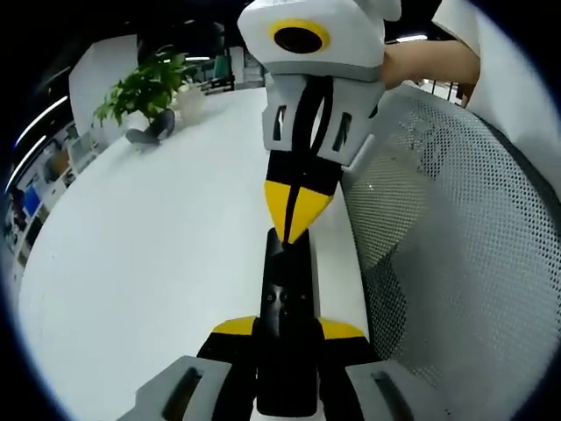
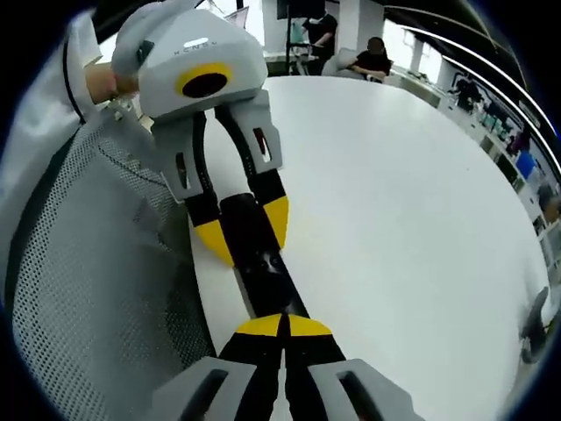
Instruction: Press the specified remote control buttons in sequence, fully releasing each button before pressing the next.
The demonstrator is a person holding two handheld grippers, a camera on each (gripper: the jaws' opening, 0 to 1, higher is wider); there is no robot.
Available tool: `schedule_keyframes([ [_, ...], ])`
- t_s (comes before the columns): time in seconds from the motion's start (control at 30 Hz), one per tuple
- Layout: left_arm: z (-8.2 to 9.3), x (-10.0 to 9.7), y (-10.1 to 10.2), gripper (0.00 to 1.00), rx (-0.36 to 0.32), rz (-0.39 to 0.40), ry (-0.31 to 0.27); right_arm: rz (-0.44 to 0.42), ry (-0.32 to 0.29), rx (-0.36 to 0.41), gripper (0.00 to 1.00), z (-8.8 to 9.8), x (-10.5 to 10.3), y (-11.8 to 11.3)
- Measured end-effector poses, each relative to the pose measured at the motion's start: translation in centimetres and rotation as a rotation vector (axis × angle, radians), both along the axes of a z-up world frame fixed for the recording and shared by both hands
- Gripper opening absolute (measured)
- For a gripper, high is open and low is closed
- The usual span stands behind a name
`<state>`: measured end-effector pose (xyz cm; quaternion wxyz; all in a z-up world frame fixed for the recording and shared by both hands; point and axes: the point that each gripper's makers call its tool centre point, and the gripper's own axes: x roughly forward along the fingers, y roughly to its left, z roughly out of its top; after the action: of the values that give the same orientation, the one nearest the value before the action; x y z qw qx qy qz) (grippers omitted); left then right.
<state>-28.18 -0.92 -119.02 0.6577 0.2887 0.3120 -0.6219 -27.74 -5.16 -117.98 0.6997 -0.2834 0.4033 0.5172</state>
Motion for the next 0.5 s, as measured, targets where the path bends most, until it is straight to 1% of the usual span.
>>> schedule_keyframes([
  [0.07, -0.04, -0.10, -0.02, 0.24, 0.024, 0.001, 0.000, 0.018, -0.003, -0.012, 0.00, -0.05, 0.01, 0.03],
  [0.13, -0.08, -0.07, -0.04, 0.24, 0.035, -0.004, -0.002, 0.039, -0.009, -0.032, 0.00, -0.11, 0.01, 0.04],
  [0.2, -0.06, -0.04, 0.02, 0.24, 0.037, -0.013, -0.002, 0.077, -0.026, -0.065, 0.00, -0.22, 0.02, 0.05],
  [0.3, -0.10, -0.06, 0.08, 0.25, 0.032, -0.019, -0.003, 0.094, -0.040, -0.081, 0.00, -0.27, 0.02, 0.13],
  [0.37, -0.09, -0.09, 0.05, 0.24, 0.036, -0.023, -0.005, 0.094, -0.042, -0.076, 0.00, -0.24, 0.07, 0.02],
  [0.43, -0.09, -0.10, 0.05, 0.25, 0.043, -0.032, -0.007, 0.062, -0.022, -0.046, 0.00, -0.22, 0.13, -0.03],
  [0.5, -0.09, -0.10, 0.05, 0.25, 0.047, -0.039, -0.007, 0.050, -0.004, -0.022, 0.00, -0.09, 0.12, -0.10],
])
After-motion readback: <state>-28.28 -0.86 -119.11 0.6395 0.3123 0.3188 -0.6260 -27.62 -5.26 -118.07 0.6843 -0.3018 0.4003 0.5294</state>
